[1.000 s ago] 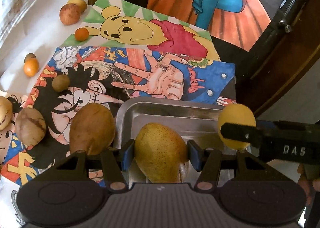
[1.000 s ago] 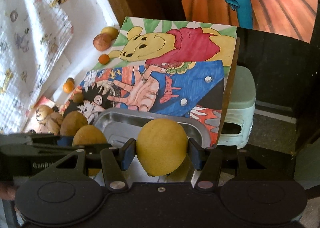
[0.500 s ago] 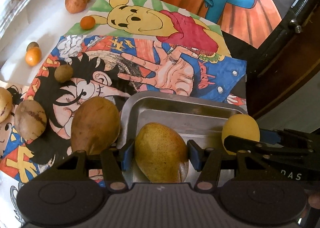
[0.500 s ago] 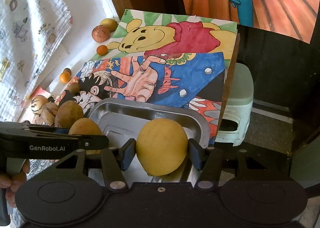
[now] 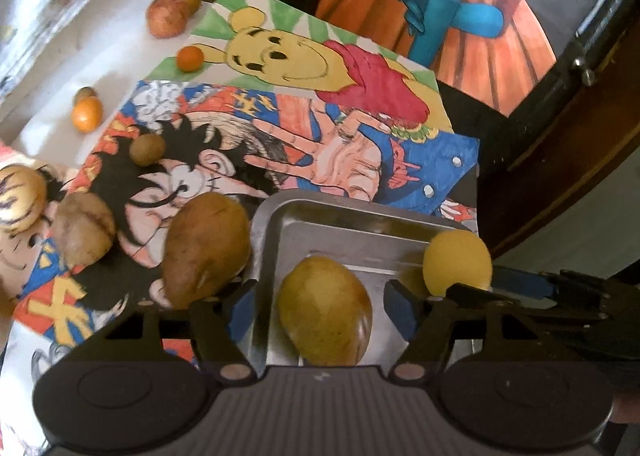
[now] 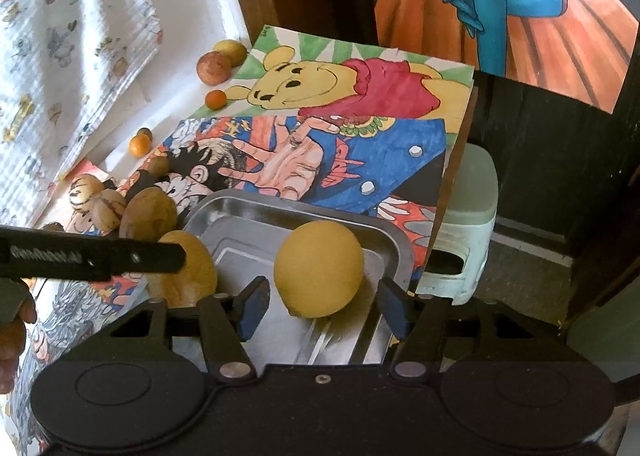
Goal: Organize fruits
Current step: 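Lower the fruits onto the tray and open both grippers, then lift both tools away from the tray toward the remaining fruits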
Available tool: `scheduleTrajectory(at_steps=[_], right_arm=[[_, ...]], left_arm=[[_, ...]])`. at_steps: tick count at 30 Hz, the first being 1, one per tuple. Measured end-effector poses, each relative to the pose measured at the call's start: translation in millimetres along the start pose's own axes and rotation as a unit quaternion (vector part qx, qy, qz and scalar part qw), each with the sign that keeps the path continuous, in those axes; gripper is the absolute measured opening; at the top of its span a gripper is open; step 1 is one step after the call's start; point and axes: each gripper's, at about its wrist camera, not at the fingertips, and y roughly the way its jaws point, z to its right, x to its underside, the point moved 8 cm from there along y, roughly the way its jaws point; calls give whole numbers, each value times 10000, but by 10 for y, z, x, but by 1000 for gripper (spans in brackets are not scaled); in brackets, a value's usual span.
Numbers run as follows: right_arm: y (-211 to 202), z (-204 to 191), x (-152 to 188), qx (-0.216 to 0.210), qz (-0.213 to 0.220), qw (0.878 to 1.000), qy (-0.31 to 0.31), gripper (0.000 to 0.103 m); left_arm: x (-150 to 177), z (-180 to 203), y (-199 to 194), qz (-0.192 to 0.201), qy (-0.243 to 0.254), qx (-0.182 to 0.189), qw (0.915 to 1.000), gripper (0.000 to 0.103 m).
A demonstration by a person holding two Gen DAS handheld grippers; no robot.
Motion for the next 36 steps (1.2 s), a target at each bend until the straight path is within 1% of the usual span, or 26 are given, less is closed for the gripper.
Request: scheduleTrajectory(at_steps=[2,3,4,5,7,8,10,12,16,19,23,26,31,36], right_arm=[[-85,-52,19,-8,107,9999,14,70],[-139,-86,33,-13,188,9998,26,76],[-184,-119,45,-26,263,9996,35,81],[-232,-158,60,-50,343,9994,43,83],[-335,-242,100,-92,518,9986,72,88],[-383,-284,118,-89,606,9981,85,90],[-494,-358,157,-50,827,9965,128,98],[-590,-413,201,-8,1006,9947,194,100],[-763,-508,307,62,1236,9919,286,102],[-862,-572,398,94,1295,9910,312,102],[-1015,-691,550,130,1294,9909,359,102],[-1126,-818,689,171,1316,9902,436,102],[-1249,-1056,928,398,1318,9886,606,102],[-1378,-1319,1226,691,1253,9845,1013,102]], left_arm=[[16,-44,-112,156,-109,-16,9998,82],[22,-64,-165,249,-154,-15,9996,85],[31,-84,-224,345,-191,-10,9992,89],[45,-105,-282,437,-223,-8,9988,95],[79,-154,-389,592,-269,-23,9979,101],[106,-186,-451,696,-277,-58,9972,101],[159,-232,-546,852,-241,-115,9960,102],[226,-275,-635,990,-192,-174,9947,102],[385,-347,-813,1211,-40,-307,9922,102],[511,-408,-958,1340,42,-419,9901,102],[680,-512,-1141,1419,16,-514,9885,102],[821,-573,-1279,1385,97,-542,9888,102],[1035,-677,-1469,1274,428,-513,9896,102],[1247,-844,-1606,1103,723,-323,9907,102]])
